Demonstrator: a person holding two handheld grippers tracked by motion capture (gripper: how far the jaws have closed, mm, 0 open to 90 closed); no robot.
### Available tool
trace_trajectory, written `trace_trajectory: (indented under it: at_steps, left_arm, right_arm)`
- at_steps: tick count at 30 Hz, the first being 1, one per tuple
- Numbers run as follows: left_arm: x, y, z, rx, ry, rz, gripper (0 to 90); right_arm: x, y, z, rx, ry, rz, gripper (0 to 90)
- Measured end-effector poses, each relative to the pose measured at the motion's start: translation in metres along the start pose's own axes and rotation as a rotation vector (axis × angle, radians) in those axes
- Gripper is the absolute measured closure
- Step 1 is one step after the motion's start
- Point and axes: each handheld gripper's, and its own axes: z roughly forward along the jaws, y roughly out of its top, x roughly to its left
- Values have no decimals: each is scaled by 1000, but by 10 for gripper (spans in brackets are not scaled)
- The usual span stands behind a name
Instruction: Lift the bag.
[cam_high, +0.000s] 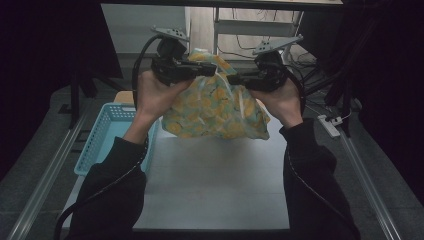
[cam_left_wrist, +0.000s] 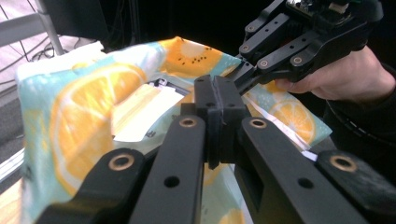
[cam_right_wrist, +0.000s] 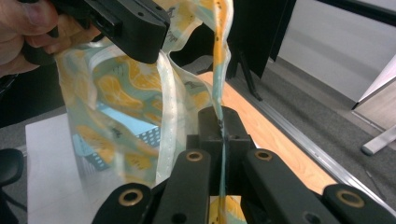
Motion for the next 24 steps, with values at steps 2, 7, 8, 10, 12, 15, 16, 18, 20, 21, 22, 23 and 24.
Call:
trace_trajectory:
  at_steps: [2, 7, 8, 10, 12, 15, 16, 18, 20, 21, 22, 23, 24]
  left_arm:
    - [1, 3, -2, -8, 3, -2, 900]
    - [4, 6, -2, -3, 33, -9, 900]
    - [6, 5, 0, -1, 40, -13, 900]
    - [9, 3, 3, 9, 74, -14, 900]
    - [13, 1, 7, 23, 97, -10, 900]
    - [19, -2, 15, 44, 129, 8, 899]
    - [22, -3, 18, 50, 132, 8, 898]
    - [26, -5, 24, 54, 138, 6, 898]
    - [30, -8, 29, 62, 142, 2, 896]
    - [32, -10, 32, 65, 142, 10, 895]
    - [32, -11, 34, 71, 146, 14, 894]
    - [33, -12, 37, 78, 146, 18, 893]
    - [33, -13, 39, 83, 148, 23, 892]
  right_arm:
    - [0, 5, -2, -8, -7, -6, 896]
    - [2, 16, -1, -8, -27, -19, 896]
    - [1, 16, 0, -7, -31, -19, 896]
    - [1, 15, 4, 0, -36, -18, 895]
    - [0, 12, 10, 18, -46, -19, 895]
    - [-4, 7, 18, 34, -50, -10, 893]
    - [-6, 5, 20, 35, -52, -6, 891]
    - [-10, 2, 23, 39, -55, 3, 890]
    - [-12, -1, 27, 50, -59, 10, 887]
    - [-13, -3, 29, 54, -61, 12, 886]
    - [-14, -5, 30, 58, -62, 14, 886]
    - [-14, -6, 31, 61, -63, 17, 885]
    - [-15, -8, 32, 64, -64, 16, 884]
